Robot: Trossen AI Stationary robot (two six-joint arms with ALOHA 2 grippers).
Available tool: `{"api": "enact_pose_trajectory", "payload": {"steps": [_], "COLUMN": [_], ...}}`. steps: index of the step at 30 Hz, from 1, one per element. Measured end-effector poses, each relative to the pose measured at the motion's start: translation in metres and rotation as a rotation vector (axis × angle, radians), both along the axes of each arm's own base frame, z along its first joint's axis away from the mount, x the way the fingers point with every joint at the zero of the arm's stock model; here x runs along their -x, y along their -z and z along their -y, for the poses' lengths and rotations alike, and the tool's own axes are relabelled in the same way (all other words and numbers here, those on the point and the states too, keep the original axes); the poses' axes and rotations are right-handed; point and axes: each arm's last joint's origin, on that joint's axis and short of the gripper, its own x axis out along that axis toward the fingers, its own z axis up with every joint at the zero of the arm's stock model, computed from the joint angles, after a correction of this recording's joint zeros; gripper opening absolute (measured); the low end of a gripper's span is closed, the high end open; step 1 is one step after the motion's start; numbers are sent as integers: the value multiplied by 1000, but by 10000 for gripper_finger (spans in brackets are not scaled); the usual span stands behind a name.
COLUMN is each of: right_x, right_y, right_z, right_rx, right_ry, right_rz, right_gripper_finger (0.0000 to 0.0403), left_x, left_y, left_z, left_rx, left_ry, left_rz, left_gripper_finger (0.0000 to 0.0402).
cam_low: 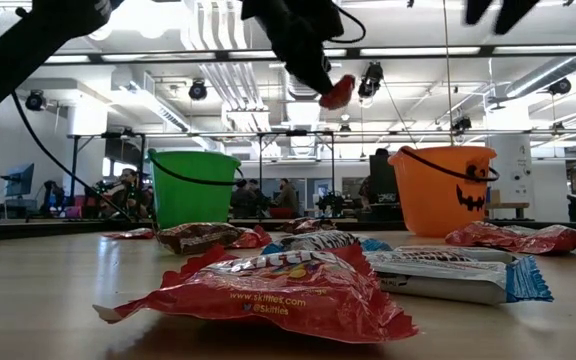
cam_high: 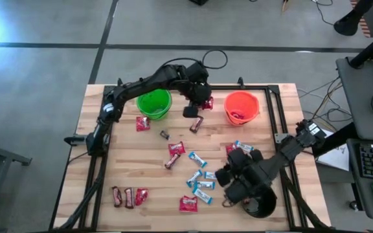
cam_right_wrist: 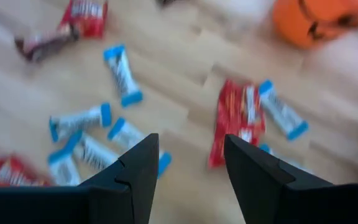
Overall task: Sort candy
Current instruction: Put the red candy into the orange bucket
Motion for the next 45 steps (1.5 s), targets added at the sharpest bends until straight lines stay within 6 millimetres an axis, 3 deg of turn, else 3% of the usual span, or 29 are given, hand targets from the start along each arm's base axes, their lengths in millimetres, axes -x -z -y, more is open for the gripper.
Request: {"api": "enact_pose_trajectory", "payload": {"steps": [13, 20, 24, 33, 39, 45], "right_x": [-22, -31, -37, -42, -54, -57], "right_y": [7, 8, 8, 8, 3, -23], "right_z": [45, 48, 51, 58, 74, 96], "right_rx": [60, 48, 23, 31, 147, 244], "right_ry": [-4, -118, -124, -143, -136, -170], "right_rz": [-108, -113, -87, -89, 8, 142], "right_gripper_finger": [173, 171, 141, 16, 13, 13], "left_x": [38, 59, 71, 86, 87, 88], "left_y": [-31, -55, -69, -83, -84, -83], "left_z": [12, 20, 24, 28, 29, 29], "left_rx": [60, 105, 87, 76, 99, 119], "left_ry": [105, 142, 148, 146, 159, 138], "left_rz": [-79, -24, 5, 28, 30, 21], "left_gripper_finger": [0, 0, 0, 0, 0, 0]}}
